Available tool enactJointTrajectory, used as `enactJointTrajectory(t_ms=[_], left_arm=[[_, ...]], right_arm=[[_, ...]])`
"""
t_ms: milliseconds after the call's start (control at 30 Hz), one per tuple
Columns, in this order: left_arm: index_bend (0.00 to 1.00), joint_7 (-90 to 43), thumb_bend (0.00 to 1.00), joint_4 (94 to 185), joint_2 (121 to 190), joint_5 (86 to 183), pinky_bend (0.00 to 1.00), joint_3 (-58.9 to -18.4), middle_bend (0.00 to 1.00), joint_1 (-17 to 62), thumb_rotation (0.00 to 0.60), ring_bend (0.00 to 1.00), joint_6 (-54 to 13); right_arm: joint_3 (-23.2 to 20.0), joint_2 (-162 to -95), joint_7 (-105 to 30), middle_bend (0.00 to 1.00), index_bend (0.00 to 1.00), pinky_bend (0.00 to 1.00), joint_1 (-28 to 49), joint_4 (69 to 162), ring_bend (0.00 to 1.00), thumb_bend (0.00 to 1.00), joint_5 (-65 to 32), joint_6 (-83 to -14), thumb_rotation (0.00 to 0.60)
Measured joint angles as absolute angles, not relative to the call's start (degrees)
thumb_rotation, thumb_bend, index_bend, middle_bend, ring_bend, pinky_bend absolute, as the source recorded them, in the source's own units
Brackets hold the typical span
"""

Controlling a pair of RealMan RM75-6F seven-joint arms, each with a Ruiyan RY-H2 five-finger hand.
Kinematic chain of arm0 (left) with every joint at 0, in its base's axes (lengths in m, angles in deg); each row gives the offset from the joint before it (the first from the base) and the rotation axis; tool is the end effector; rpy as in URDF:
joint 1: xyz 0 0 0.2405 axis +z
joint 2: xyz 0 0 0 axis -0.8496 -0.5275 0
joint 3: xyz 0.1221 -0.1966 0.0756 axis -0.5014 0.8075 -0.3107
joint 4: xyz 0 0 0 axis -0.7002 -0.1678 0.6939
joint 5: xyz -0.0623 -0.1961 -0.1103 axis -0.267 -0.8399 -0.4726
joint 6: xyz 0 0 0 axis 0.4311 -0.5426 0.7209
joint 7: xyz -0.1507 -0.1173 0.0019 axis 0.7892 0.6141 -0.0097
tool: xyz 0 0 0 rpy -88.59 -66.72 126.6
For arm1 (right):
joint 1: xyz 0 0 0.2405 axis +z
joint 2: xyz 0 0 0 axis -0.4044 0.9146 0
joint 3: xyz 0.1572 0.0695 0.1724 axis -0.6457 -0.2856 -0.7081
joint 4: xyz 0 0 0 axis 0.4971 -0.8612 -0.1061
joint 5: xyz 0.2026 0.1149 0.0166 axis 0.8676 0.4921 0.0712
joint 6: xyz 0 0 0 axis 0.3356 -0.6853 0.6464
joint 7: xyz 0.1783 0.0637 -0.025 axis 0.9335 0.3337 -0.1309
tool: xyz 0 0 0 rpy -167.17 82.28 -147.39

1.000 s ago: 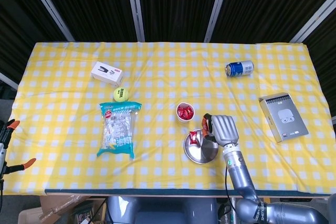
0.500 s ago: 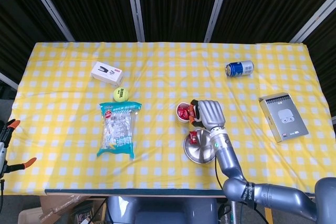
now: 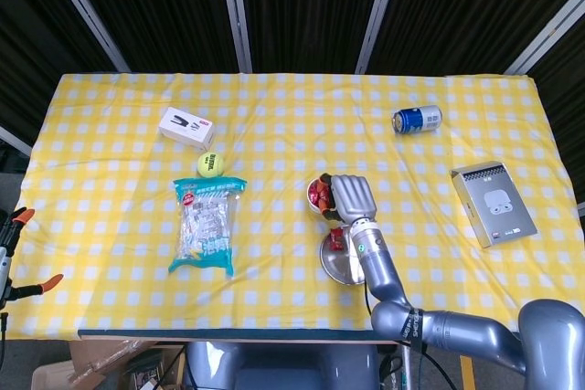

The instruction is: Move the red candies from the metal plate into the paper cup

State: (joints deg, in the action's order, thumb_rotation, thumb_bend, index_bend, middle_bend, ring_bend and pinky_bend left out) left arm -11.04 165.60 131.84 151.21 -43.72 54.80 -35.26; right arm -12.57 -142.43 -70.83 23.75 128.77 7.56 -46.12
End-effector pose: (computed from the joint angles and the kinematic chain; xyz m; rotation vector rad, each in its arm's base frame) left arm -0.3263 0.2178 0.1338 -1.1944 -1.2337 -0.9499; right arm -0.0788 -0.4031 -0.0673 1.5818 -1.2322 0.9534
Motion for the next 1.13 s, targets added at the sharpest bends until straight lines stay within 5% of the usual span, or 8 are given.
enactJointTrajectory(t_ms=[367,533,767,900,1000,1133], left_arm=[[0.00,-11.2,0.01,165.5,132.0,151.5,0.00,-43.7,0.00,55.0,0.600,0.00,-35.8],[0.00,-11.5,0.01,165.4,132.2,151.7,0.00,-43.6,0.00,55.2,0.600,0.00,-36.6],[0.00,-11.8,0.01,164.2,133.0,152.6,0.00,-43.4,0.00,55.8,0.600,0.00,-39.0],[0.00,-12.8,0.01,163.3,133.5,153.5,0.00,-43.4,0.00,56.2,0.600,0.00,-40.3],[0.00,-14.3,0.01,162.6,133.8,153.9,0.00,-43.4,0.00,56.5,0.600,0.00,-41.2],[0.00,-17.8,0.01,161.3,134.4,154.4,0.00,-43.5,0.00,56.8,0.600,0.00,-42.5]], right_arm=[[-12.0,-140.7,-71.2,0.69,0.37,1.00,23.2,132.7,0.73,0.38,5.4,-49.7,0.600],[-10.6,-137.8,-70.7,0.62,0.36,0.96,21.0,137.9,0.65,0.38,1.4,-53.2,0.600],[-4.9,-130.2,-68.8,0.34,0.24,0.64,14.7,144.1,0.31,0.38,-10.6,-60.2,0.600],[1.2,-123.1,-66.0,0.06,0.07,0.27,8.7,146.8,0.02,0.34,-19.1,-64.7,0.600],[5.9,-118.0,-63.3,0.00,0.00,0.15,4.1,147.6,0.00,0.30,-24.5,-67.9,0.600],[11.0,-114.0,-61.8,0.00,0.00,0.11,-1.5,146.0,0.00,0.28,-30.4,-72.3,0.600]])
